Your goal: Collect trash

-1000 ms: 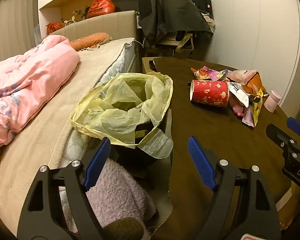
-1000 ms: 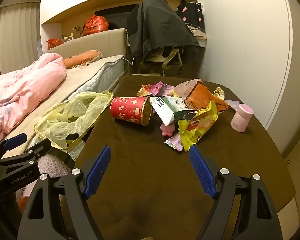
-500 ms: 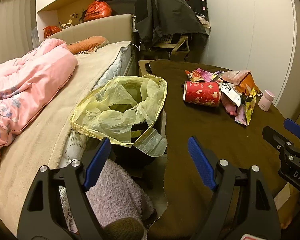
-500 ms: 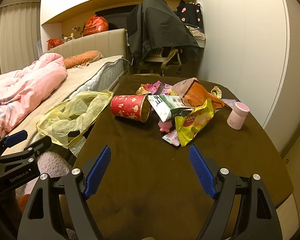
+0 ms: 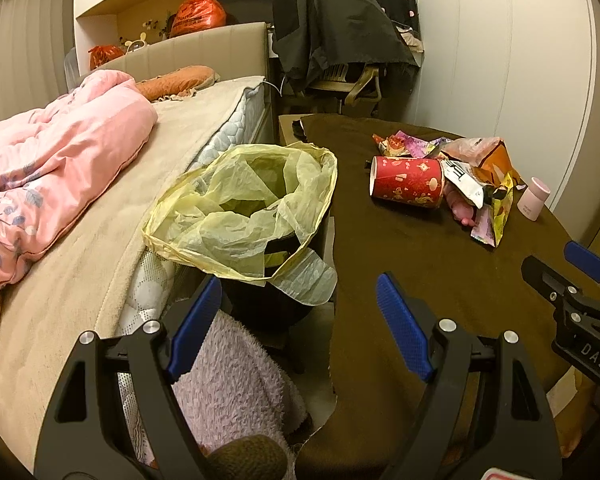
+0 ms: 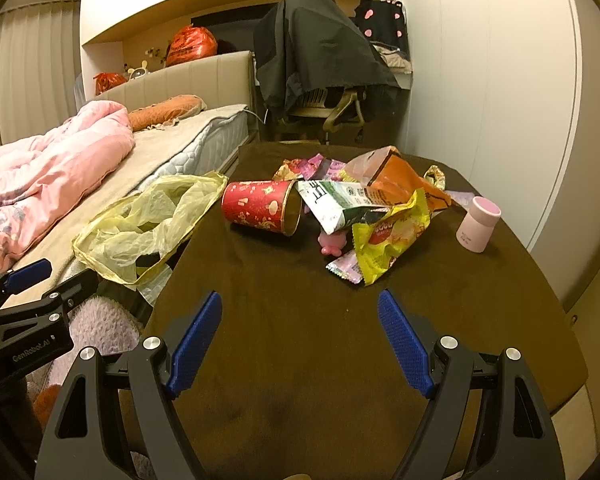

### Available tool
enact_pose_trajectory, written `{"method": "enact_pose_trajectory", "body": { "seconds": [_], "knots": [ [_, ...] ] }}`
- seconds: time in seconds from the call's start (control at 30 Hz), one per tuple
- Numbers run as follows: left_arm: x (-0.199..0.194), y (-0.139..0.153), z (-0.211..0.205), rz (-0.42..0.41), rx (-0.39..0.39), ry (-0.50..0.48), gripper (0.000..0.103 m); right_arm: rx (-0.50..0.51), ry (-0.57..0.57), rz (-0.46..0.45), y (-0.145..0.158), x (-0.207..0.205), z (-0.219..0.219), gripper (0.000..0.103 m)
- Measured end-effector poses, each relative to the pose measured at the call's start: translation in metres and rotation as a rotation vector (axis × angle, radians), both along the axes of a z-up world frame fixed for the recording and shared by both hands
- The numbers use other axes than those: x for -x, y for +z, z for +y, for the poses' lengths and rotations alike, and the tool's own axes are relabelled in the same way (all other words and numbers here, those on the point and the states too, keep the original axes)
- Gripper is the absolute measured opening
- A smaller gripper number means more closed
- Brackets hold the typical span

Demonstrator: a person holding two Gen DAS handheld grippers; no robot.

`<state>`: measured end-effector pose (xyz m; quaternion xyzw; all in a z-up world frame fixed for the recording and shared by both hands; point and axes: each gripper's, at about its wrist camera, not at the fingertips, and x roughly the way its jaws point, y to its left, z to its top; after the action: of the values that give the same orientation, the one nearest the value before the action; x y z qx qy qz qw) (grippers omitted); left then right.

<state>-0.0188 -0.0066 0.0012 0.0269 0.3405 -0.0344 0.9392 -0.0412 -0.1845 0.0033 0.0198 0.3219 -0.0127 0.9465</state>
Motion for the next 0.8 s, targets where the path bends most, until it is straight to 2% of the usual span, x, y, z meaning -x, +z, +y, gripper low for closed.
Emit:
{"method": "enact_pose_trajectory", "body": {
  "seconds": [0.8],
  "knots": [
    [-0.0044, -0.0058, 0.0032, 0.018, 0.005, 0.006, 0.076, 0.002, 0.007, 0.011, -0.0038, -0.0064, 0.0017, 0.076]
  ]
}}
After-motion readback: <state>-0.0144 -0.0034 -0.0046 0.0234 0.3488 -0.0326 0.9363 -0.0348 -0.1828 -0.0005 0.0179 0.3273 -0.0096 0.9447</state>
